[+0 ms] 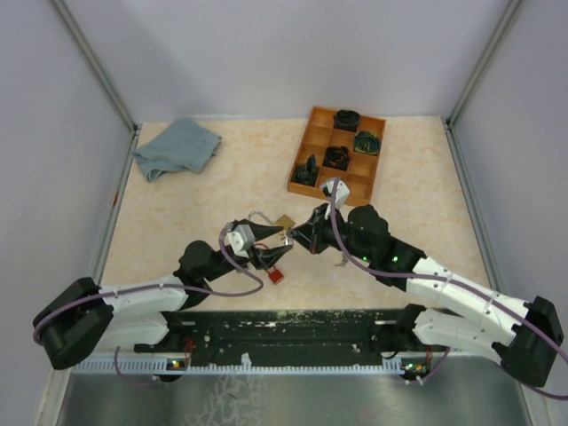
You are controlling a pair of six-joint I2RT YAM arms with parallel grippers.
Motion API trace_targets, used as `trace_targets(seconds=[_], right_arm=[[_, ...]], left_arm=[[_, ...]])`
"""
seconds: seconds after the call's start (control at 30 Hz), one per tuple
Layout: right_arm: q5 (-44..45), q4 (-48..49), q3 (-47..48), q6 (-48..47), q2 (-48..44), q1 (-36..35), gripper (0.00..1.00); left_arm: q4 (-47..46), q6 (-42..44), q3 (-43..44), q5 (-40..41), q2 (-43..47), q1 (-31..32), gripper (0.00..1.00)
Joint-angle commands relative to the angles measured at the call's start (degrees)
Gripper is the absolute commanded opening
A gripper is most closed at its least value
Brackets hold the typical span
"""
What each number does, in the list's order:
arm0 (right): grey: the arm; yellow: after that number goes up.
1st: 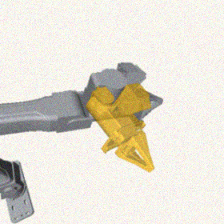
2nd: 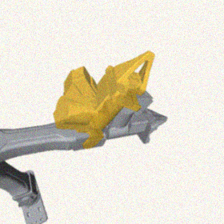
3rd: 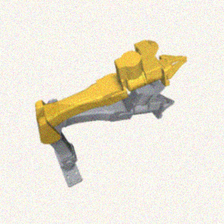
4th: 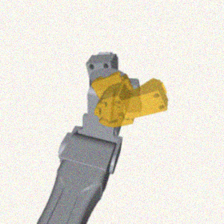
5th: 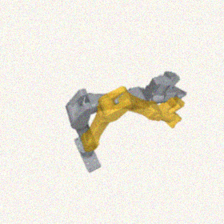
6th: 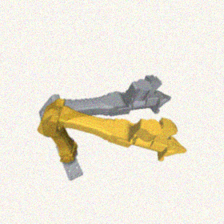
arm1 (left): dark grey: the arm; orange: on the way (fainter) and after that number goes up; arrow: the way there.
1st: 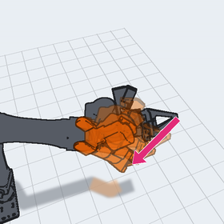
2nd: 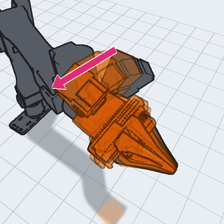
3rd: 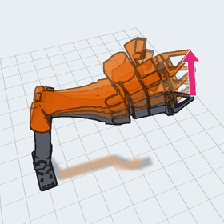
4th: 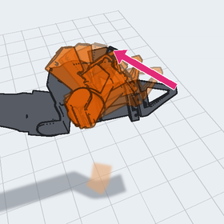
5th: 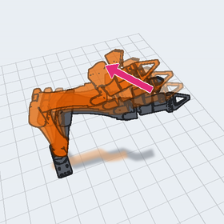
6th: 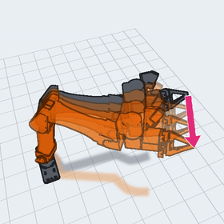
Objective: Unlock with the key
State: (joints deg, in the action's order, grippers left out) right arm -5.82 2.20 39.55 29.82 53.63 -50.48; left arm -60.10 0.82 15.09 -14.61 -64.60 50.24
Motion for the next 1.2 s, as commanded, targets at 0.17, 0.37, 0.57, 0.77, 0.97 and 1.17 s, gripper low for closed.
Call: trace_targets(seconds=[0.17,0.37,0.57,0.77,0.97,1.17], right_arm=[[-0.6,3.1,3.1,0.9,-1.8,0.2,0.0],[-0.7,2.7,3.0,1.2,-3.0,0.2,0.0],[-1.1,2.5,3.0,1.3,-3.0,0.2,0.0],[-1.1,2.3,2.4,1.3,-3.0,0.2,0.0],[-0.6,2.7,1.9,1.7,-3.1,0.2,0.0],[0.0,0.4,1.9,2.2,-3.4,0.2,0.0]], left_arm=[[-8.6,7.4,0.1,-0.1,-2.0,2.1,0.47],[-6.7,9.3,-0.1,1.7,-2.5,2.2,0.41],[-6.7,10.0,1.1,2.3,-3.8,2.3,0.31],[-8.7,10.1,0.6,2.3,-2.8,2.2,0.22],[-8.5,11.2,0.4,0.5,-2.2,2.3,0.05],[-7.7,15.1,-0.7,3.0,-0.7,2.7,0.0]])
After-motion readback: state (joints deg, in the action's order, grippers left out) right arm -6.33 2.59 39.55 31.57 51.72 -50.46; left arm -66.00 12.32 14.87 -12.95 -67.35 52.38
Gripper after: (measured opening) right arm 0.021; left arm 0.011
